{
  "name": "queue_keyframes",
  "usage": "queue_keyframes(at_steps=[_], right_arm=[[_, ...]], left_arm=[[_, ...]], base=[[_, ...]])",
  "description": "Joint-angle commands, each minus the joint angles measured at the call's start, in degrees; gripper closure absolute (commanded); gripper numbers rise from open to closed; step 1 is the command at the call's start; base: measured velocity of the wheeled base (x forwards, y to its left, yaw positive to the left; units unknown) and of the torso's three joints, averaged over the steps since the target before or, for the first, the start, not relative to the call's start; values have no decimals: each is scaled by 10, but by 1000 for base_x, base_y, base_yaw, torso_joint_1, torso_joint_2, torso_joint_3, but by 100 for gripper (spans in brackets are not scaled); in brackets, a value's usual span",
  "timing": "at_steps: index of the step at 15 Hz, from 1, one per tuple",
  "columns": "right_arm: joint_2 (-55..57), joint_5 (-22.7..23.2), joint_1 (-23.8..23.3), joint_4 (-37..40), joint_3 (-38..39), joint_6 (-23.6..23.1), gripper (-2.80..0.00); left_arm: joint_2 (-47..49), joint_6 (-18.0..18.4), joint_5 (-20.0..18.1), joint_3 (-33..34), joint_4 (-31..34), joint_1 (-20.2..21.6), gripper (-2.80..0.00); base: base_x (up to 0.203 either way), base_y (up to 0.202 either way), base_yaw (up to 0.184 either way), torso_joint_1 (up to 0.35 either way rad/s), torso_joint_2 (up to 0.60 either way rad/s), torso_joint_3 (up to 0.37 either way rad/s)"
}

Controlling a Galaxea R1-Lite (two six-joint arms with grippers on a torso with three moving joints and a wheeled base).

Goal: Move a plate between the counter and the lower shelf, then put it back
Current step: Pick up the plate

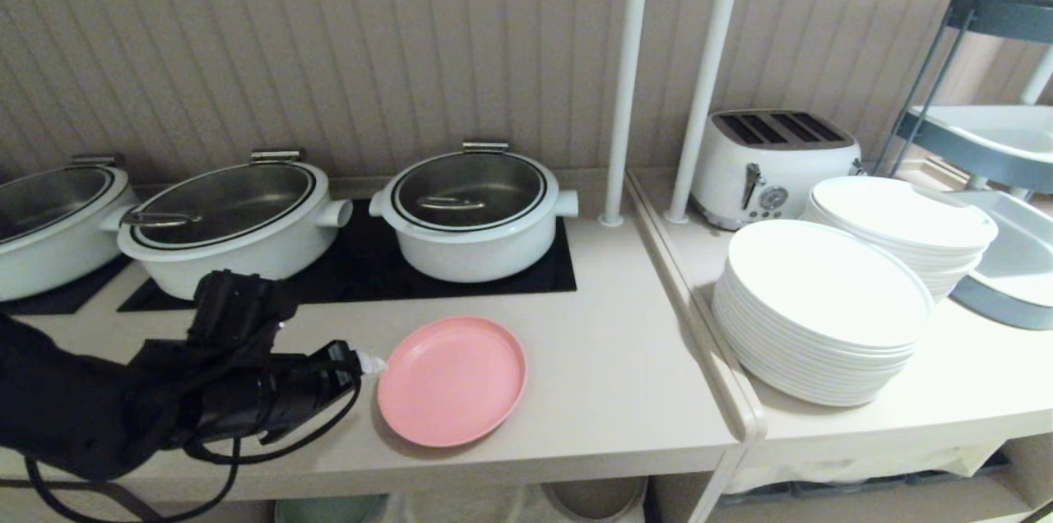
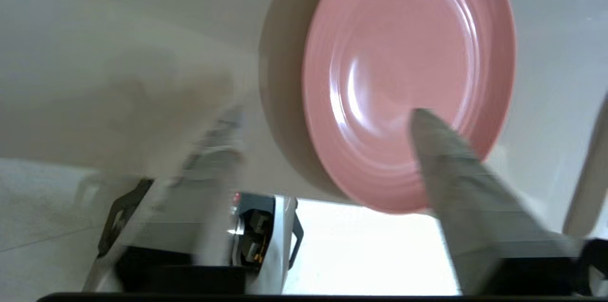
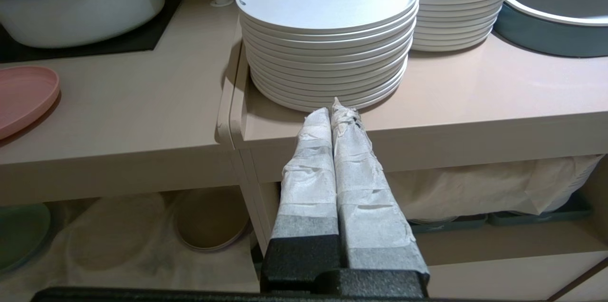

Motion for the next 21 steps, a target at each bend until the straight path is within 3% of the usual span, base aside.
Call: queue_keyframes(at_steps=[1,3,11,19,21], right_arm=[[1,0,0,0,0,0,0],[1,0,0,0,0,-1,0],[1,0,0,0,0,0,0],[1,0,0,0,0,0,0],[1,0,0,0,0,0,0]], left_arm=[[-45,-2,0,13,-1,0,0],[-91,6,-1,23,1,1,0],[-289,137,9,116,-1,2,0],[-546,327,14,180,7,4,0],[-614,374,9,225,5,30,0]], base=[[0,0,0,0,0,0],[0,0,0,0,0,0],[0,0,0,0,0,0],[0,0,0,0,0,0],[0,0,0,0,0,0]])
